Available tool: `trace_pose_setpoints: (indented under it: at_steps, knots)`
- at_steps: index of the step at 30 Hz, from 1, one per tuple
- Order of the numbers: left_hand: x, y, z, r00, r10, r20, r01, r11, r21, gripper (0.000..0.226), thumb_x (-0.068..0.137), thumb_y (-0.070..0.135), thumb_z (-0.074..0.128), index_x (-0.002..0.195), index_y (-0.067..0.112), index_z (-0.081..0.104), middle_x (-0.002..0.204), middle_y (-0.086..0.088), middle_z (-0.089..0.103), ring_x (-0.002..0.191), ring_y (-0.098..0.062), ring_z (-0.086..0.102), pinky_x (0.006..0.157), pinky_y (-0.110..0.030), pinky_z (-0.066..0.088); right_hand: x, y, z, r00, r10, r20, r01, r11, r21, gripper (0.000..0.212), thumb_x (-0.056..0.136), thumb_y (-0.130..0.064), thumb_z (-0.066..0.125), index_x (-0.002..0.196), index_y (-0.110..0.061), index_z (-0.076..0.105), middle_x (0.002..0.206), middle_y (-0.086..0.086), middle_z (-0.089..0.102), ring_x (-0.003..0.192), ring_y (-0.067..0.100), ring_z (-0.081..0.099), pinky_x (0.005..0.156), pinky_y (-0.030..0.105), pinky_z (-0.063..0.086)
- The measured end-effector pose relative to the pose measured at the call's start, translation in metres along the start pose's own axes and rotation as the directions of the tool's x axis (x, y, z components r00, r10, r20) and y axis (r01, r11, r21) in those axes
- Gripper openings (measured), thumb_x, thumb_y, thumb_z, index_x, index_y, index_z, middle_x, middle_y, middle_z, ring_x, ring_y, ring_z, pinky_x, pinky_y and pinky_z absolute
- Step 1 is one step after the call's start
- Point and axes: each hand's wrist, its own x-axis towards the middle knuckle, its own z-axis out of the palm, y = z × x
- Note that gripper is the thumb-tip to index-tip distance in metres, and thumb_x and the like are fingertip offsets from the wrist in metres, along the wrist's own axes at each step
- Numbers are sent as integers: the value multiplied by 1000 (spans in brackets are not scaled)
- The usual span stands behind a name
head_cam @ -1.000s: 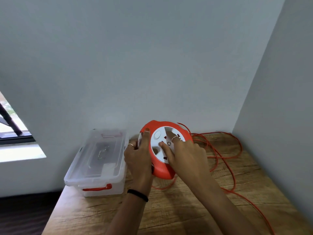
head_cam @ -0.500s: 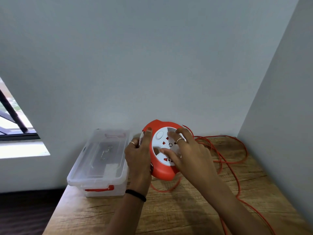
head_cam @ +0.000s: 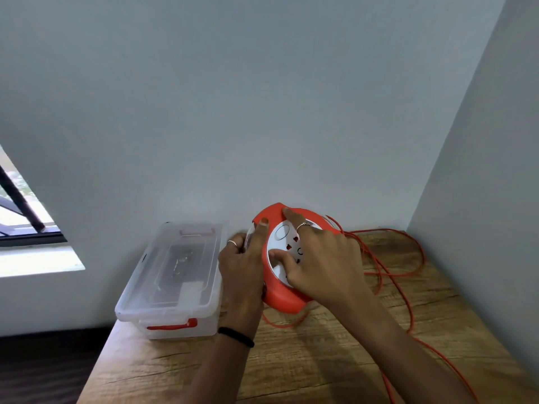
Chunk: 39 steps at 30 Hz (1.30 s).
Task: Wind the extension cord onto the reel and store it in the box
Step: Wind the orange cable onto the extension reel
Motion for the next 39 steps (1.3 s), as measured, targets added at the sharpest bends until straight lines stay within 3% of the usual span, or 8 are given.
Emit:
trace_pose_setpoints:
  at_steps: [5,10,16,21,25,31,35,39]
  knots:
    - [1,2,3,998,63,-31,-63,998,12,46,82,39,69,55,12,45,50,-1,46,52,-16,45,54,-30,42,2,-4,5,985,134,-113,-133,991,11,47,64,-52,77,84,-12,62,49,-3,58,38,22,57,42,17,29]
    - [-2,0,7,993,99,-61,-96,995,37,35,83,37,68,64,10,56,53,4,59,46,-5,56,47,-18,47,11,-9,0,926,373,61,-377,921,95,39,84,-59,56,91,-23,70,75,-1,69,77,24,67,57,25,34]
    - [-2,-4,7,992,80,-95,-75,996,51,28,84,37,68,73,11,63,63,2,68,56,-10,66,50,-19,51,13,-9,9,890,428,155,-440,896,53,50,89,-60,44,67,-18,61,71,1,63,73,22,63,56,27,36]
    - [-1,-2,0,995,-33,-95,31,999,-30,34,85,35,68,70,6,58,60,1,67,53,-10,64,47,-20,51,13,6,9,927,326,188,-357,918,171,45,91,-54,49,68,-17,62,67,1,64,71,21,61,55,27,34]
    - [6,2,-4,993,-75,-87,70,996,-57,40,85,36,67,76,-2,60,67,-8,67,60,-20,63,59,-32,52,7,29,-6,957,63,283,-145,949,279,23,87,-48,59,92,-26,58,84,-5,69,76,15,63,61,27,41]
    - [13,5,-5,997,-71,-28,70,996,-46,36,84,36,68,74,1,62,64,-9,65,59,-22,61,59,-33,50,5,37,-22,868,-218,447,145,970,194,70,84,-58,55,144,-50,21,134,-13,53,107,14,58,79,30,46]
    - [10,4,-3,995,-99,28,100,993,-68,28,85,33,67,72,8,62,63,-3,67,56,-17,64,58,-31,54,7,32,-22,865,-269,423,243,963,116,71,84,-67,45,143,-56,8,131,-10,55,106,18,59,75,30,45]
    - [9,4,-5,994,-103,40,106,992,-66,28,84,33,68,73,8,63,64,-3,68,55,-16,65,58,-30,54,5,30,-20,893,-289,344,287,956,59,67,83,-71,41,144,-51,24,113,-7,67,90,20,64,61,27,35]
